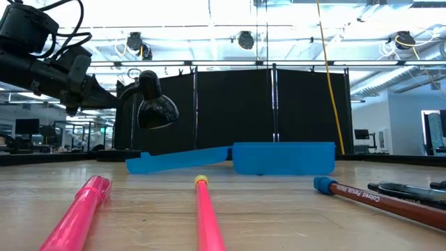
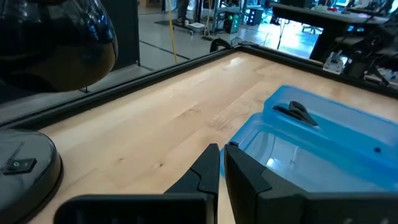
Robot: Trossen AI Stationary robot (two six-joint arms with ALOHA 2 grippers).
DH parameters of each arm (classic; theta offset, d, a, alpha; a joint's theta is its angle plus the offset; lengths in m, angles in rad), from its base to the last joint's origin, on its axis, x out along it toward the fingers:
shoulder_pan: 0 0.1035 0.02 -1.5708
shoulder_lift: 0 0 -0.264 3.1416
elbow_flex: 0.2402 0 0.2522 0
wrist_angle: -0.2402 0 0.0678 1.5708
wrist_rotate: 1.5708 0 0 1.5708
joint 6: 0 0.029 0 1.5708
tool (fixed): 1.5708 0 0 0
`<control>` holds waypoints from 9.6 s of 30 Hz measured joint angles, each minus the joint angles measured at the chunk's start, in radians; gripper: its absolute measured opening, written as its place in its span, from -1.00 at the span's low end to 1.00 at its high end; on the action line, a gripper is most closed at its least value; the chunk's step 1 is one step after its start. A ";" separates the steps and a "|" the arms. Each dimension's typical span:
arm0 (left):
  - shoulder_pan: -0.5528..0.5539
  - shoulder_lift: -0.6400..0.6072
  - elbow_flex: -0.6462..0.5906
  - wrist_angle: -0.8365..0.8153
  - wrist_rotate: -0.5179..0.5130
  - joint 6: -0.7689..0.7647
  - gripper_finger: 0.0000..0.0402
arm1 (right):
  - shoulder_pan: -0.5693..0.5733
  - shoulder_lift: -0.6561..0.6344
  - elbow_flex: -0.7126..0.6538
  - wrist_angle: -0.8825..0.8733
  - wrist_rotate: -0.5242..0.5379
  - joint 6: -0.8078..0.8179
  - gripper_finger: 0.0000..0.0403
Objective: Pick & place school supplies into a supply box
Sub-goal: Put the right black pen into the blue supply box, then put the pink pen into the blue supply box
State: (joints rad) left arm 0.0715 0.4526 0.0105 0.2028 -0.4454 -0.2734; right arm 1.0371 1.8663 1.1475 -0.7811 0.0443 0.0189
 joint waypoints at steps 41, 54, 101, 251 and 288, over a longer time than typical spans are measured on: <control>0.000 0.006 0.000 -0.066 -0.036 -0.150 -0.87 | -0.292 -0.299 0.086 -0.411 0.295 -0.377 -0.88; 0.000 0.006 0.000 -0.107 -0.036 -0.081 -0.87 | -0.628 -0.290 0.259 -0.267 0.320 -1.087 -0.88; 0.000 0.012 0.002 -0.139 -0.036 0.001 -0.87 | -1.070 0.067 0.242 0.142 -0.130 -1.586 -0.88; -0.718 1.627 2.067 -1.525 -0.112 -0.334 -0.87 | -0.775 -1.418 -1.075 1.203 0.042 -0.189 -1.00; -0.697 1.585 1.546 -0.979 0.243 0.503 -0.34 | -0.881 -1.508 -1.075 1.270 -0.044 -0.021 -1.00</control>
State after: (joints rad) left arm -0.6253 2.0376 1.5562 -0.7760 -0.2020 0.2297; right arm 0.1566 0.3584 0.0727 0.4886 0.0000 -0.0023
